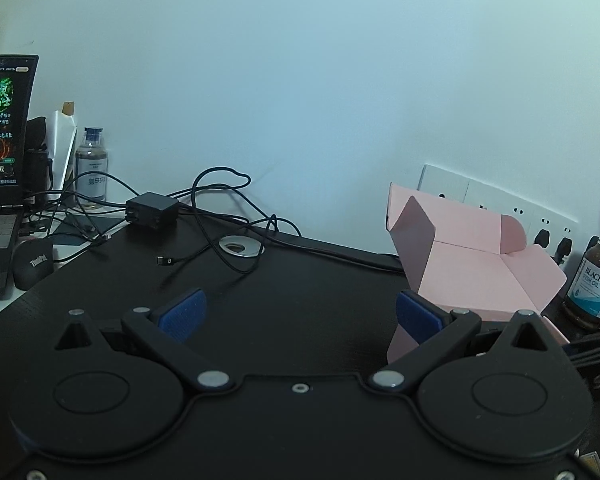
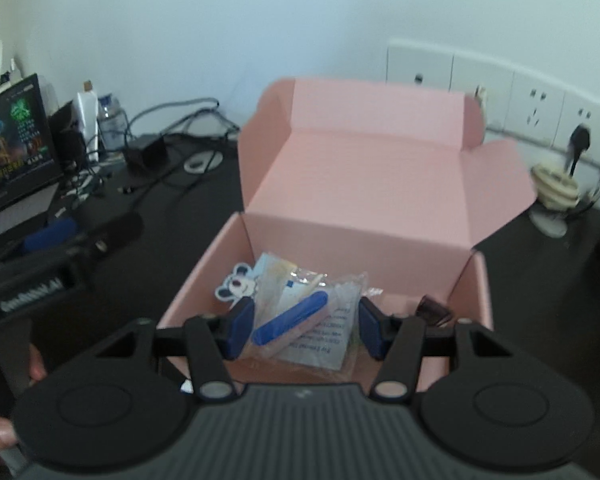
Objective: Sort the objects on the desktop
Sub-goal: 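Lower the held bag into the pink box with the right gripper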
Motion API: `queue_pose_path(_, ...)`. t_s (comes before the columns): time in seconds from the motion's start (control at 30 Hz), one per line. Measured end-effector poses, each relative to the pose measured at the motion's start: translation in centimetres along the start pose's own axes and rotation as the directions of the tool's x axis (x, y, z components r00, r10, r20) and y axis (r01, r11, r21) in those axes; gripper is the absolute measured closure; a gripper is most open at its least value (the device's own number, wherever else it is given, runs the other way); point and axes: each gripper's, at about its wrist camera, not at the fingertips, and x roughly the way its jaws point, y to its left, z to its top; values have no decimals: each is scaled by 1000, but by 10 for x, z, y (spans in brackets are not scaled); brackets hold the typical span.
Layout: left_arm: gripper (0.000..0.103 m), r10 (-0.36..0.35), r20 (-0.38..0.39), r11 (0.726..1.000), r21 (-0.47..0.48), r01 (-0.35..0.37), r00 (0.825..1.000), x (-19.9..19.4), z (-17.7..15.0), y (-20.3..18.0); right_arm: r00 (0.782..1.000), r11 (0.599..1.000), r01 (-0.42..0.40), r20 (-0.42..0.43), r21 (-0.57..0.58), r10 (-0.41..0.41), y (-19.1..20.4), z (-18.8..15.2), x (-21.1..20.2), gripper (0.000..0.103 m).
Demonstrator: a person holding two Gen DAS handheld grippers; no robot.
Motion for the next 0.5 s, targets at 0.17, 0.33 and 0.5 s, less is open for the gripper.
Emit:
queue_pose_path(0.17,0,-7,9,1000,27,6,1000,-1,-2,-6,999,999,-37,-18,36,37,-1,-2,7,49)
queue_pose_path(0.33,0,-6,33,999,38,5,999,-4,-2,-7,996,996,-81,-24,43,82,0,2,12,49)
queue_pose_path(0.5,0,-5,10,999,40,5,1000,0,-3,-8,990,993,-119,-80,16,120,5,3,22,49)
